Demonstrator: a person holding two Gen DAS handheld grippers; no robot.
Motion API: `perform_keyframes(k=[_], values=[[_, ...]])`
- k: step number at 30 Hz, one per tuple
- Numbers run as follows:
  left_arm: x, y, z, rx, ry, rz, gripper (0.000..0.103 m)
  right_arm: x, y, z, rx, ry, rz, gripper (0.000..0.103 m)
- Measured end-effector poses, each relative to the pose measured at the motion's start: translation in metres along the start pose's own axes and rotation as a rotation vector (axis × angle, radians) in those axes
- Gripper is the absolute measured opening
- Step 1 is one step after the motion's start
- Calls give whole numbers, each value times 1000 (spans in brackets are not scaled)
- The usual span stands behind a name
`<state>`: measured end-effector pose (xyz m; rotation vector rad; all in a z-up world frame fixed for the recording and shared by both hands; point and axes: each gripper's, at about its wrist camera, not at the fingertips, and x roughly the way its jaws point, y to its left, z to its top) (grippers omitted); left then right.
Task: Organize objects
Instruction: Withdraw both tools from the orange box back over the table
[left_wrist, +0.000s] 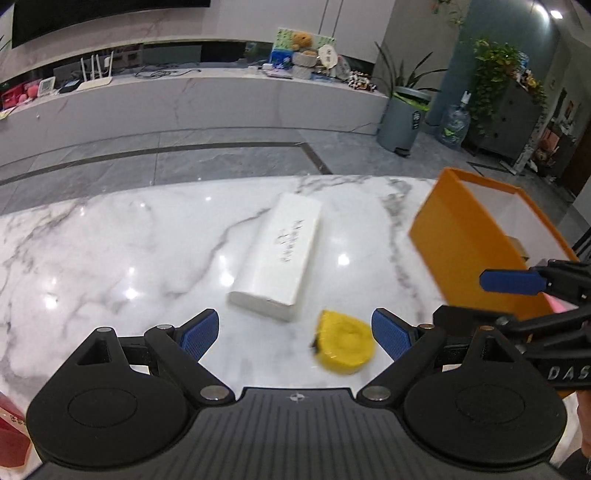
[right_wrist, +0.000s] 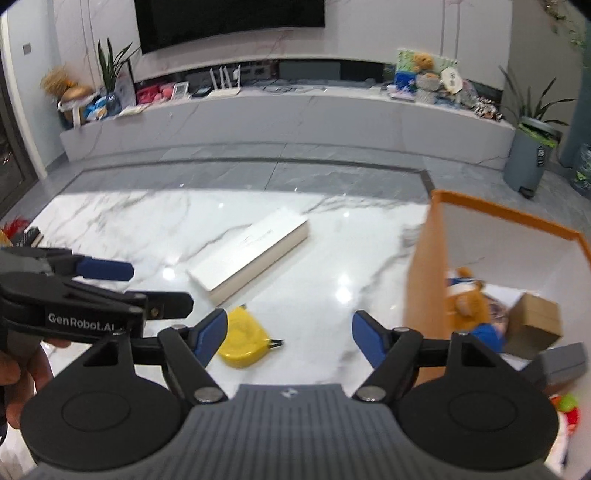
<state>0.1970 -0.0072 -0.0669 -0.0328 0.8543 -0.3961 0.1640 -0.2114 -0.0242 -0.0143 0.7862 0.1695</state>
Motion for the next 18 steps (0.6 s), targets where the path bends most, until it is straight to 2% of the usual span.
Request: perform_keyframes(k=[5,9,18], values=[[5,22,-5,-13,-4,30,103,30,14,-2,-9,44,14,76],[13,36,-1,-49,-3,25,103,50,24,-8,-36,77,32,77],[45,35,9,-21,20,33,103,87,40,-21,-132,124,41,78]])
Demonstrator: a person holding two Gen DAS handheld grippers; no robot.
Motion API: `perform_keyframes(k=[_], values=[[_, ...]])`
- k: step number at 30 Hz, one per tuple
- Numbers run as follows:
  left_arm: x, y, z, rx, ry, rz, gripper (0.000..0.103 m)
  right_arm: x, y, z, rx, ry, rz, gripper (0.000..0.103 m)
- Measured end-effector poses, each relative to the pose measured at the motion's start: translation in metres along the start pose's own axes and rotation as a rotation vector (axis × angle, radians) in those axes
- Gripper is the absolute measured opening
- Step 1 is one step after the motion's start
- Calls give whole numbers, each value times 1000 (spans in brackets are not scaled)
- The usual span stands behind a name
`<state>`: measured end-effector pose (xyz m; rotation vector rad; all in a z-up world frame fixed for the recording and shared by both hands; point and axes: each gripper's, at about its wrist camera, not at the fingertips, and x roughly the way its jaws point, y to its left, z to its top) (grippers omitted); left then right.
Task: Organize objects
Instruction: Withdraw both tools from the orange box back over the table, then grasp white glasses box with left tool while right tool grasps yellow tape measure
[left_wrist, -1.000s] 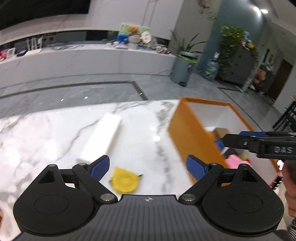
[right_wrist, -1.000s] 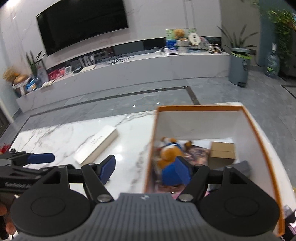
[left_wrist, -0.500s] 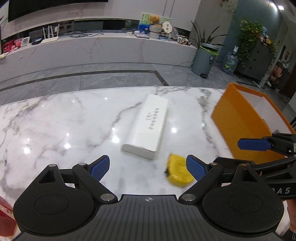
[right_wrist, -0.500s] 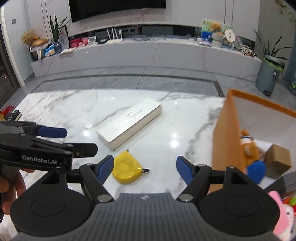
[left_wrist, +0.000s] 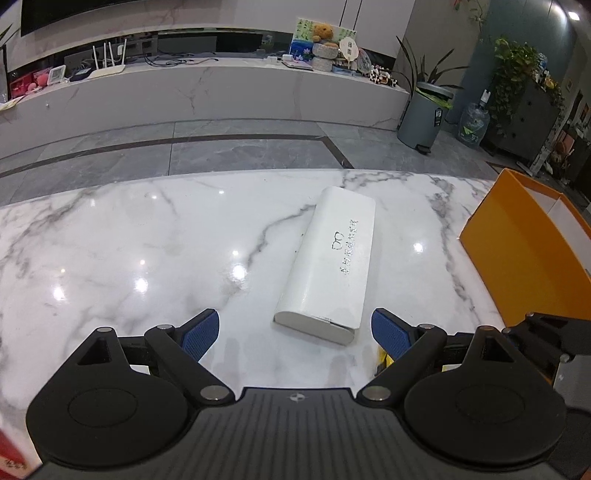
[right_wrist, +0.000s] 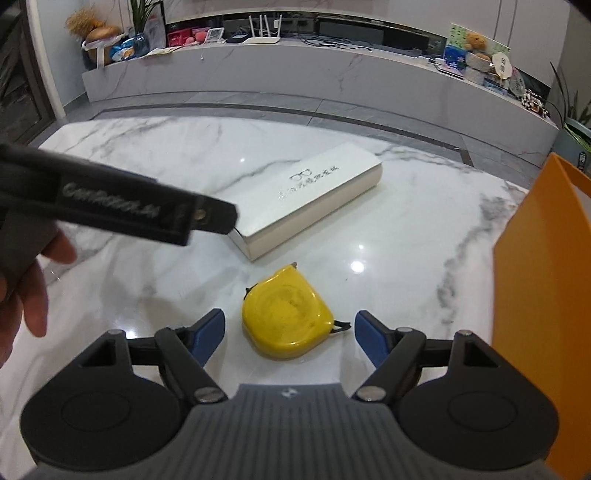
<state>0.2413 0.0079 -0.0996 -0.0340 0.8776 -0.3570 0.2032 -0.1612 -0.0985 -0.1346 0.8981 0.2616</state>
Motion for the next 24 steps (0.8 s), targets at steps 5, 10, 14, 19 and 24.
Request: perform_keyframes(k=[5,10,14,19,24], values=[[12,-10,0,42,20,17,103,11,-3,-1,7,9,10,79],[23,-23,4,127,43,42,103,15,-5,-2,3,-14,17,80],[34,-29,7,150,66,39,97,16,-4,-2,-10,-32,14,76],[41,-31,5,152,70,55,88,12,-4,-4,-18,-38,7,68],[38,-30,1,175,55,81,75,10,-3,-5,-19,-37,2,67]])
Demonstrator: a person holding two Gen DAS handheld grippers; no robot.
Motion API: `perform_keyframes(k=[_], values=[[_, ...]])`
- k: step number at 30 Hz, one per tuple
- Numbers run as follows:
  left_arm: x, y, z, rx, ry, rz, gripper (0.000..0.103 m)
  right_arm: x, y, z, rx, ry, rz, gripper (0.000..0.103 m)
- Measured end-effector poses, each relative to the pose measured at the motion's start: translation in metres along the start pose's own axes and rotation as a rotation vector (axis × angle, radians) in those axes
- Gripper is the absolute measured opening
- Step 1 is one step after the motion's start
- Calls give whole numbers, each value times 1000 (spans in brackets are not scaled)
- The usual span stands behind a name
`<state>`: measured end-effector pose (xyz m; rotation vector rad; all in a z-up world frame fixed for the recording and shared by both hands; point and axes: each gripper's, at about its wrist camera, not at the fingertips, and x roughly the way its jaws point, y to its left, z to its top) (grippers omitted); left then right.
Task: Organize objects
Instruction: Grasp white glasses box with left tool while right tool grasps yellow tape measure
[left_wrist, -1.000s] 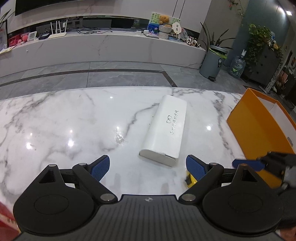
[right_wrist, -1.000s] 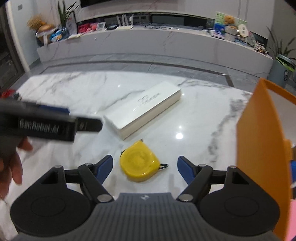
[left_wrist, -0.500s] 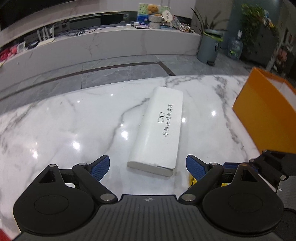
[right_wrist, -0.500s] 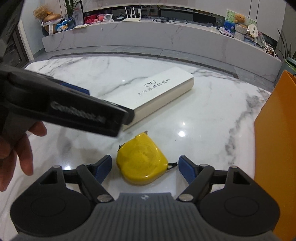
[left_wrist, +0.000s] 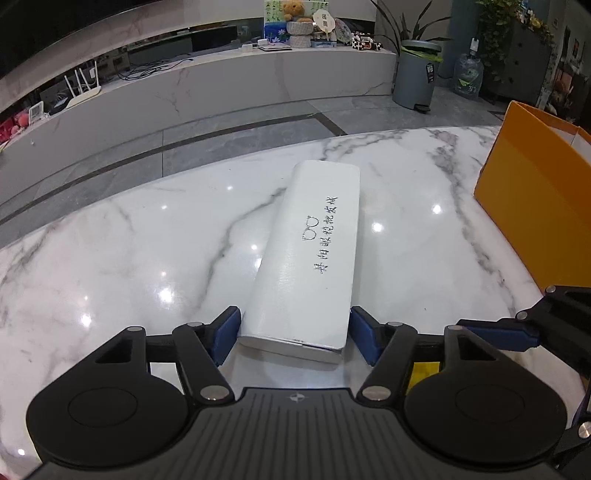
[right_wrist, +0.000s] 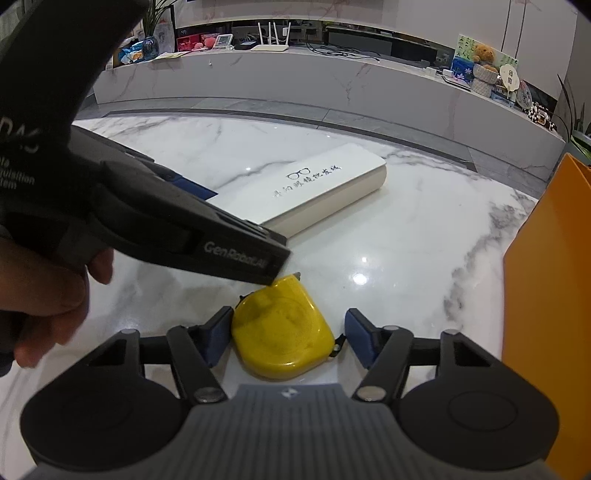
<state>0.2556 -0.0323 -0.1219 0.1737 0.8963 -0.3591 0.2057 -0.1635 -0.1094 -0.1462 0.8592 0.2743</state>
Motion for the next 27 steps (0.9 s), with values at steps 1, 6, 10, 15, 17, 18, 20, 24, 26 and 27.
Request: perform_keyframes(k=[1,6,10,15,17,18,20,24,26,27], values=[[-1,0,-1,0,1,-1,75,-1,0,-1,1,1,0,67],[-15,-1,-16,-15,12,5,75,-7,0,-5,1,20,6,67],[-36,-5,-43,-33,15,19,75,-14,-1,-10,4,49,7,67],[-66,-3,-76,-73,34,42,75,-28,2,-22,-21,93,27,69],[-71,-5,-81,-65,50,55,75,-33,3,-27,-20,101,31,65],[-74,-6,-82,-67,62,55,75,-37,4,-30,-20,101,30,61],[-79,-7,-87,-76,77,51,75,-43,2,-37,-9,103,28,53],[-94,-9,-105,-114,71,55,75,-58,-4,-54,35,99,27,58],[-101,-12,-114,-123,65,61,76,-61,-5,-59,57,103,18,71],[-103,-14,-117,-117,61,71,77,-61,-6,-61,70,103,16,71]])
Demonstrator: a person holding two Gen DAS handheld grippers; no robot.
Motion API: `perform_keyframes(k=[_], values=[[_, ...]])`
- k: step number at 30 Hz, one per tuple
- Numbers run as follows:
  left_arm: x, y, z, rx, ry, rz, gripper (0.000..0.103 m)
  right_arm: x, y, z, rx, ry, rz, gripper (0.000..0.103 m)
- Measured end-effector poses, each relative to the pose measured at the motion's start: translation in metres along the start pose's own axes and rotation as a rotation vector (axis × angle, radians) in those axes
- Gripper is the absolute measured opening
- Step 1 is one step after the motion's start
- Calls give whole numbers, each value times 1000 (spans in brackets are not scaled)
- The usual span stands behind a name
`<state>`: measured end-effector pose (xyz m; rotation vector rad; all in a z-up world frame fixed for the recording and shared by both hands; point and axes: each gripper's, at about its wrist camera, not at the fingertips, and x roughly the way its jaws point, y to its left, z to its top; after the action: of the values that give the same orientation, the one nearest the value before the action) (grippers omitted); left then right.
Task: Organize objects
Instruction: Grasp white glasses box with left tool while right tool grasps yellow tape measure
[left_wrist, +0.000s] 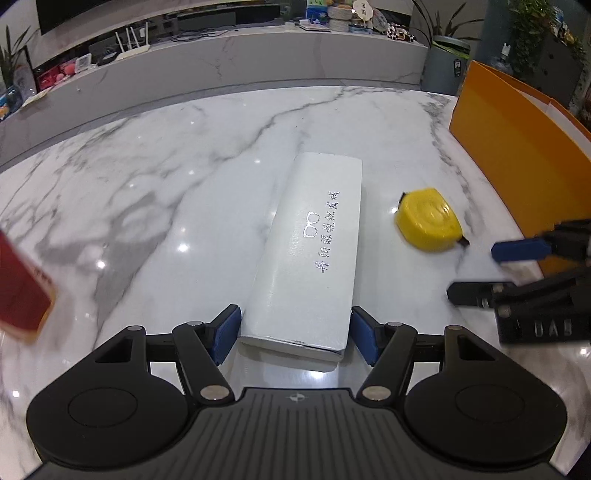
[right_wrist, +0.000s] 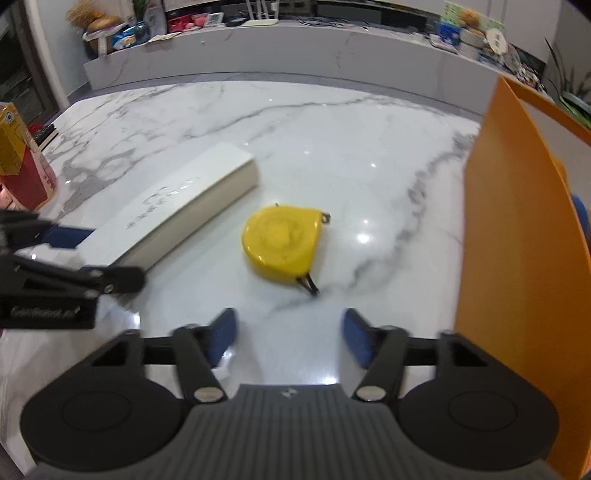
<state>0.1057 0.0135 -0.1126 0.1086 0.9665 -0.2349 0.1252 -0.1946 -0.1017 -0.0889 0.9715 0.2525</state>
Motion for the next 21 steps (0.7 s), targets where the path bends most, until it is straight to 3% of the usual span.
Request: perform_keyframes(k=[2,4,10,16,21], values=[[-1,-6,-4,25,-7,15,92,1,-1,3,30,-5,-3,71],[-1,-13,-6,58,-18,15,96,1,-4,8,76,-23,0,71],[7,-23,6,101,-39,31,96,3,-12,21,172,-61,5,71],[24,-17,19,48,-49,-13,99,16,2,36,139,-75,-43,72],[28,-12,24,33,-71,-2,99,30,7,40,121,-48,-64,71]])
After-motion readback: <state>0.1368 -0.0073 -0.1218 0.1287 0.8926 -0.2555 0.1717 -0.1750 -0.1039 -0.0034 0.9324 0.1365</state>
